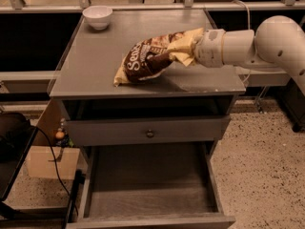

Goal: Pick brown chip bag from top drawer and place on counter

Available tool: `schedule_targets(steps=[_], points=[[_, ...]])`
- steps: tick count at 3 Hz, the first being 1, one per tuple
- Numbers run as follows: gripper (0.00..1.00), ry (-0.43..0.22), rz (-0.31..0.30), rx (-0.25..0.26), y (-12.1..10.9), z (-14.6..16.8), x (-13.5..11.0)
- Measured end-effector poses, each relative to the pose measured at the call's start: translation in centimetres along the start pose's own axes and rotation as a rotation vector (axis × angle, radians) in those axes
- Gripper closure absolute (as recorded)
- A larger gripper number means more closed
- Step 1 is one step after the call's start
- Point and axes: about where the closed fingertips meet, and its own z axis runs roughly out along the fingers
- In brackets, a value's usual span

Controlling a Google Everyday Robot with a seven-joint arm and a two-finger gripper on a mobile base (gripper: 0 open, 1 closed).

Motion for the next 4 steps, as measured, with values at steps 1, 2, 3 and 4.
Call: schedule_targets(steps=[1, 2, 3, 4], points=[[1.00, -0.009, 0.012, 0.018, 1.1, 1.2, 0.5], [1.00, -0.035, 0.028, 0.023, 2.9, 2.7, 0.9], [0.74, -0.036, 0.029, 0.024, 3.0, 2.8, 0.9], [0.49, -0.036, 0.029, 0.024, 3.0, 2.8, 0.9]])
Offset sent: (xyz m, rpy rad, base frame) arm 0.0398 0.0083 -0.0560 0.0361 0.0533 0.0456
